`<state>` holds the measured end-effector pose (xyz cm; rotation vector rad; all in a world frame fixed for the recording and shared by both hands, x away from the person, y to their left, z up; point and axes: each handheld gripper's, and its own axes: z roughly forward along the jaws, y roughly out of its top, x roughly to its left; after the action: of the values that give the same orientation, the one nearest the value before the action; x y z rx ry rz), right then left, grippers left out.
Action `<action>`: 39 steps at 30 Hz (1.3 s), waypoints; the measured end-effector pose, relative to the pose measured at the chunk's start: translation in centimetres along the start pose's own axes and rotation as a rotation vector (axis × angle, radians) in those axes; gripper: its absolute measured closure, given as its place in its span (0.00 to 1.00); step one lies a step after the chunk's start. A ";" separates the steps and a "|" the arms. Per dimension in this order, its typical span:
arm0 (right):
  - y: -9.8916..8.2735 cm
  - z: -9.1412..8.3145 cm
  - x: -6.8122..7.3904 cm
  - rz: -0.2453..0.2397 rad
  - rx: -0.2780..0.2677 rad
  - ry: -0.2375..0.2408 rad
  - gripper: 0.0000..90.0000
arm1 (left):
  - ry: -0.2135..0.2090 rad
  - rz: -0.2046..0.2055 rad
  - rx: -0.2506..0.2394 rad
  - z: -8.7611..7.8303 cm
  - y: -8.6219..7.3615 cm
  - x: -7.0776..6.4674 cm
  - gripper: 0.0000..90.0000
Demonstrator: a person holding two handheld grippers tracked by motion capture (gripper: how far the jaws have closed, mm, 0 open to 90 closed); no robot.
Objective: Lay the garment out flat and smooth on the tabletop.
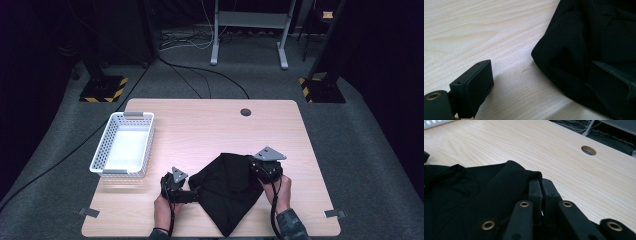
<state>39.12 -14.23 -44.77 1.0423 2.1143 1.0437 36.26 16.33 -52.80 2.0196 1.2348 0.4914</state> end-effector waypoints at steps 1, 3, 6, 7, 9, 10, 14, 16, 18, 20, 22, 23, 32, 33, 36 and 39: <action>0.0 -0.1 -0.1 -0.002 -0.001 -0.004 0.97 | 0.000 0.000 0.000 0.0 0.0 0.0 0.08; 0.0 -0.1 -0.4 0.000 0.001 -0.010 0.97 | 0.000 0.000 0.000 0.0 0.0 0.0 0.08; -0.2 -0.1 -0.9 0.012 0.006 -0.015 0.97 | 0.000 0.000 0.000 0.0 0.0 0.0 0.08; -0.3 -0.1 -1.0 0.012 0.008 -0.019 0.97 | 0.000 0.000 0.000 0.0 0.0 0.0 0.08; -0.5 0.0 -1.3 0.020 0.012 -0.025 0.97 | 0.000 0.001 -0.001 0.0 0.0 0.0 0.08; -0.5 0.0 -1.5 0.025 0.012 -0.025 0.97 | 0.000 0.000 0.000 0.0 0.0 0.0 0.08; -0.7 0.1 -1.9 0.037 0.015 -0.035 0.97 | 0.000 0.001 0.000 0.0 0.0 0.0 0.08; -0.9 0.1 -2.2 0.047 0.019 -0.038 0.97 | 0.000 0.001 0.000 0.0 0.0 0.0 0.08; -0.9 0.1 -2.4 0.048 0.021 -0.043 0.97 | -0.001 0.002 0.000 0.0 0.0 0.0 0.08; -1.0 0.2 -2.7 0.050 0.025 -0.045 0.97 | 0.000 0.001 0.000 0.0 0.0 0.0 0.08; -1.1 0.3 -2.9 0.053 0.030 -0.047 0.97 | -0.001 0.002 0.000 0.0 0.0 0.0 0.08; -1.1 0.3 -3.0 0.055 0.031 -0.050 0.97 | -0.001 0.002 0.000 0.0 0.0 0.0 0.08; -1.5 0.7 -4.0 0.074 0.041 -0.065 0.97 | -0.001 0.002 0.000 0.0 0.0 0.0 0.08; -1.5 0.7 -4.1 0.082 0.042 -0.066 0.97 | -0.001 0.004 0.001 0.0 0.0 0.0 0.08; -1.7 0.9 -4.6 0.103 0.048 -0.067 0.96 | -0.001 0.003 0.000 0.0 0.0 0.0 0.08; -2.0 1.2 -5.4 0.133 0.065 -0.075 0.93 | -0.001 0.004 0.001 0.0 0.0 0.0 0.08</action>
<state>42.12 -19.05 -46.37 1.2491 2.0536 0.9874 36.26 16.30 -52.81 2.0226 1.2314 0.4923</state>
